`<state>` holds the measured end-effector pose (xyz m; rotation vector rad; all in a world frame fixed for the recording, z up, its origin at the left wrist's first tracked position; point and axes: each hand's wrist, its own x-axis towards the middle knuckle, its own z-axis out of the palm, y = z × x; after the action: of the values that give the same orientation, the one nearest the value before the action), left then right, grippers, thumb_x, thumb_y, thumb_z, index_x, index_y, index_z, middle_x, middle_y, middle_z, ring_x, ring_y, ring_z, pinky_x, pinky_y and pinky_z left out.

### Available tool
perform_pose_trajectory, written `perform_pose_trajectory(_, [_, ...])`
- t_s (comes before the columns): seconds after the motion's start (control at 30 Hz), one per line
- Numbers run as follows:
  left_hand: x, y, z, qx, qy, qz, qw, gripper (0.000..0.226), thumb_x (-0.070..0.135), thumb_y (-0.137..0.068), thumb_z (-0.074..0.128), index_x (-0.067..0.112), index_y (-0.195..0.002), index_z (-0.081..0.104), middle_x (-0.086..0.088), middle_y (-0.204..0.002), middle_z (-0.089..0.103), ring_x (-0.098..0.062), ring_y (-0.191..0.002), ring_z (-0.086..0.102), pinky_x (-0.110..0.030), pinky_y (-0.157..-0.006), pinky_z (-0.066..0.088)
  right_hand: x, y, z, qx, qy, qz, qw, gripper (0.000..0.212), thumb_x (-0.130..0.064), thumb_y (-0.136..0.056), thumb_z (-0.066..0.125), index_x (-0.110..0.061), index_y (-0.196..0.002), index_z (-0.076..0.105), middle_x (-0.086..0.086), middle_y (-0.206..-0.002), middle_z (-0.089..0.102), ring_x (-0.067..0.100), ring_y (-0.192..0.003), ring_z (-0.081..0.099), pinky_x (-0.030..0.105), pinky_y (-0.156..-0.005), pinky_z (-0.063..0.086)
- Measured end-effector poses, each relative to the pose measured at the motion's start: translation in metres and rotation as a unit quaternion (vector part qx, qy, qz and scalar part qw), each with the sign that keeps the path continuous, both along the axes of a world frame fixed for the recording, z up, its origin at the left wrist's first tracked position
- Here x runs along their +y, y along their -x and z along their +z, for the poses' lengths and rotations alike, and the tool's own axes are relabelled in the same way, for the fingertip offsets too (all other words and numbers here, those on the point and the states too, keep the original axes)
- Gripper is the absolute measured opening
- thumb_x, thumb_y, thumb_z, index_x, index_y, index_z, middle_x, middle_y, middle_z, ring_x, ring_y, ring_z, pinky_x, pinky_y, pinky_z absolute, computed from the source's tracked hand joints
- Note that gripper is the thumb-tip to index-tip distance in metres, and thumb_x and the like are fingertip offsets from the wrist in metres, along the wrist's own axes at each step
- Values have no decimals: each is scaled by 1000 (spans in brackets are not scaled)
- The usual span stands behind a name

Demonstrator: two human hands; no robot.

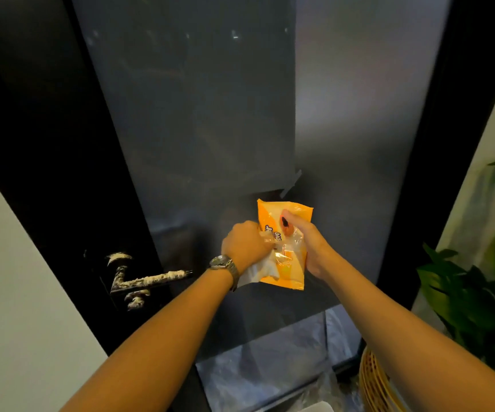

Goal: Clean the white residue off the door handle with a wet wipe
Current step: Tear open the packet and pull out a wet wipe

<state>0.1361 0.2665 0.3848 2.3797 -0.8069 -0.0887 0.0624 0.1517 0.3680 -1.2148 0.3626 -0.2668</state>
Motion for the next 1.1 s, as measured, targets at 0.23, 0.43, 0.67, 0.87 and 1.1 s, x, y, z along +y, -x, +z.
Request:
perform_pose_trajectory(0.23, [-1, 15, -8, -162, -11, -39, 986, 34, 29, -88, 52, 12, -115, 40, -8, -89, 61, -27, -80, 61, -31, -63, 42, 3, 15, -19, 22, -21, -72, 997, 34, -23, -81, 69, -10, -111, 59, 13, -111, 67, 30, -98, 66, 44, -83, 53])
perform_pose_trajectory(0.43, [-8, 23, -27, -175, 93, -238, 951, 27, 27, -87, 58, 24, -113, 63, 2, -84, 63, -16, -76, 60, -29, -66, 49, -3, 37, -37, 16, -47, -152, 987, 33, -26, -86, 62, -8, -113, 57, 14, -110, 66, 30, -94, 65, 42, -77, 53])
perform_pose_trajectory(0.67, [-36, 28, -39, 91, 20, -317, 944, 30, 41, -78, 68, 23, -102, 72, 0, -99, 71, -7, -83, 64, -19, -74, 52, -34, 61, -58, 28, -64, -265, 962, 41, -35, -91, 52, -2, -115, 56, 18, -114, 64, 35, -102, 62, 53, -92, 48])
perform_pose_trajectory(0.87, [-68, 32, -72, 143, 26, -208, 967, 55, 58, -72, 66, 5, -59, 62, -13, -58, 46, -15, -54, 41, -18, -44, 29, -60, 81, -68, 13, -81, -255, 963, 38, -37, -81, 65, -7, -104, 63, 16, -105, 68, 31, -93, 66, 49, -85, 53])
perform_pose_trajectory(1.1, [-126, 59, -109, 198, -28, -176, 964, 53, 49, -72, 71, 19, -49, 33, 3, -53, 34, -10, -48, 31, -23, -47, 28, -86, 114, -120, 91, -63, -233, 966, 39, -1, -74, 70, 5, -112, 60, 24, -109, 65, 38, -98, 64, 52, -86, 52])
